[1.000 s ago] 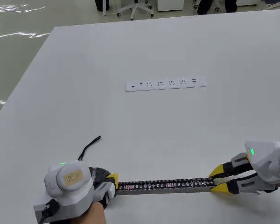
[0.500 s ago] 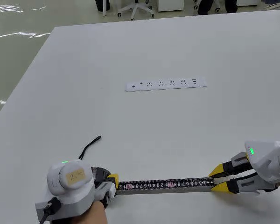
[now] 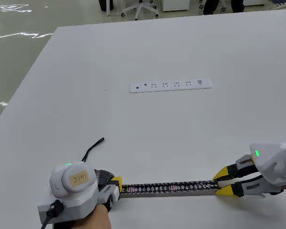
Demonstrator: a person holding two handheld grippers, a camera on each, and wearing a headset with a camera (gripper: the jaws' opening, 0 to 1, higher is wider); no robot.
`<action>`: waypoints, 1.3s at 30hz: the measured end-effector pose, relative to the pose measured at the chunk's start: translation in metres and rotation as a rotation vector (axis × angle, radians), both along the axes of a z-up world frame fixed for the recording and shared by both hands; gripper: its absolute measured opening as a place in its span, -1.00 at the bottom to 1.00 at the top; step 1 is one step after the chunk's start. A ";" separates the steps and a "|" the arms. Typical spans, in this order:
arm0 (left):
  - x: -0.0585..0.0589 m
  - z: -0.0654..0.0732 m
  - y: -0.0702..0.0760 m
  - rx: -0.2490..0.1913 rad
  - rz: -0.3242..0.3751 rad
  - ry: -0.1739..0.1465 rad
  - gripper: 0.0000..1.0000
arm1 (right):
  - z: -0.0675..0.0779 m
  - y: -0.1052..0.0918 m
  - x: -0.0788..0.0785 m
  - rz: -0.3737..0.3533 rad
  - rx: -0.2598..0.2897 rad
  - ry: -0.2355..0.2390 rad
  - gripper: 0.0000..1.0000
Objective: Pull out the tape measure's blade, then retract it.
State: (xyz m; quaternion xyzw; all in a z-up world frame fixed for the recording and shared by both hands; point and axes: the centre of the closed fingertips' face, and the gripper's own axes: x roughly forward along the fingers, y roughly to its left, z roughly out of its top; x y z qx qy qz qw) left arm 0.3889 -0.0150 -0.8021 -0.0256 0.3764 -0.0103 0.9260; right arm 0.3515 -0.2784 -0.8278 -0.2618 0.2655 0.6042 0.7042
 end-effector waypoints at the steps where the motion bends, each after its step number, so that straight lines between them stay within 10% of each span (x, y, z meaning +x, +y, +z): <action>1: 0.000 0.000 0.000 0.000 0.001 -0.001 0.14 | 0.000 0.000 0.000 0.000 0.000 0.000 -0.73; 39: 0.000 -0.001 0.000 0.002 0.001 0.002 0.14 | 0.002 0.009 0.001 0.004 0.006 -0.001 -0.73</action>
